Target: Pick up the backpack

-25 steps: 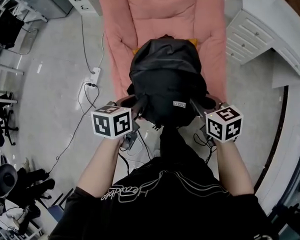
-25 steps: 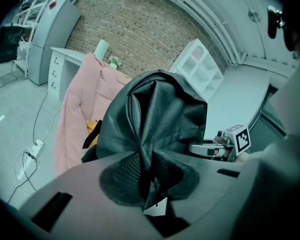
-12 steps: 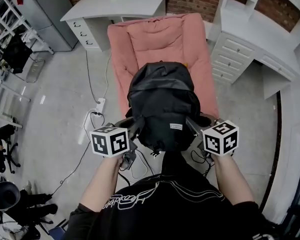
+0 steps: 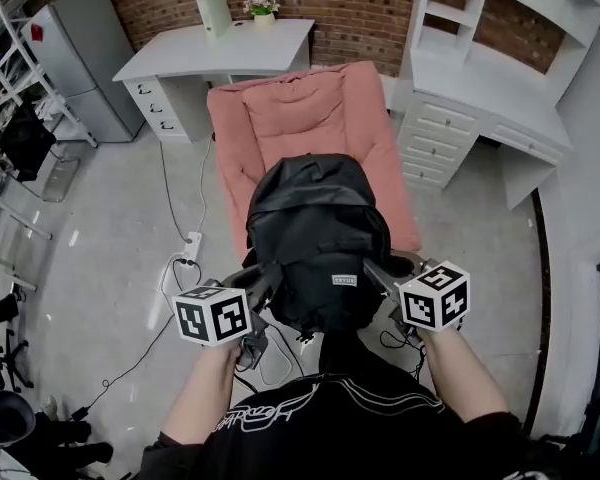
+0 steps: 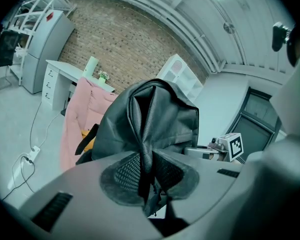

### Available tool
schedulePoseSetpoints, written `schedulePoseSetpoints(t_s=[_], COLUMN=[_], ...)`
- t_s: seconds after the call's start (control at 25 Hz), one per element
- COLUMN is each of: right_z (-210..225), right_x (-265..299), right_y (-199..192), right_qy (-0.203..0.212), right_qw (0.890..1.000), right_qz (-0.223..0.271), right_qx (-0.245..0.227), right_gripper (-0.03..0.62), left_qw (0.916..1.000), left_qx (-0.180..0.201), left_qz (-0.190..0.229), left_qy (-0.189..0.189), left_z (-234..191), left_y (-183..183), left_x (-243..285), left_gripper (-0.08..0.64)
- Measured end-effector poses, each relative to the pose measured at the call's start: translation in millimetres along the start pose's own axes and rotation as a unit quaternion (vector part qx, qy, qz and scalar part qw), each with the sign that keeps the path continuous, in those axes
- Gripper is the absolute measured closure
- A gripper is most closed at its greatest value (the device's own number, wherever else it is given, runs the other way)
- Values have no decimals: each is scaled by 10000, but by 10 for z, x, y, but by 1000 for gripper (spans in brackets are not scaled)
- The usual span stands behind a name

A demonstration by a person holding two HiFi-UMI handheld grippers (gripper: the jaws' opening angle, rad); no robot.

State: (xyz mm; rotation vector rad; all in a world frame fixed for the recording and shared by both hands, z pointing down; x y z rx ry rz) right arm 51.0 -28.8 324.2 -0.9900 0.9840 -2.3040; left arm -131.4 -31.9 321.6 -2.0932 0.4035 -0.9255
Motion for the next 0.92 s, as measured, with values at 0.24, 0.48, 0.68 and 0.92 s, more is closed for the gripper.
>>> schedulePoseSetpoints(t_s=[0.24, 0.48, 0.68, 0.92], right_z=[-127, -204, -241, -243], right_x=[-151, -217, -332, -429], right_y=[29, -109, -91, -83], right_qy=[23, 45, 11, -2], right_qw=[9999, 9996, 9994, 9992], right_qz=[123, 279, 340, 392], right_qx=[-14, -75, -44, -104], right_gripper=[540, 540, 540, 540], left_qw=[10000, 9998, 9997, 9997], left_qx=[45, 189, 237, 220], left_qz=[47, 103, 88, 136], left_qy=[-28, -2, 36, 28], left_z=[135, 169, 285, 376], left_y=[36, -59, -27, -34], left_x=[-143, -224, -275, -284], left_gripper=[506, 506, 506, 506])
Point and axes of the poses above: the fingertips, and each gripper's own axes: x forward along the fingers, z to its right, y out of its top, the point moved 1 cm from there along -x, backward along the fingers, and after that the axes turned 10 degrees about x, right-handed, at the moved point
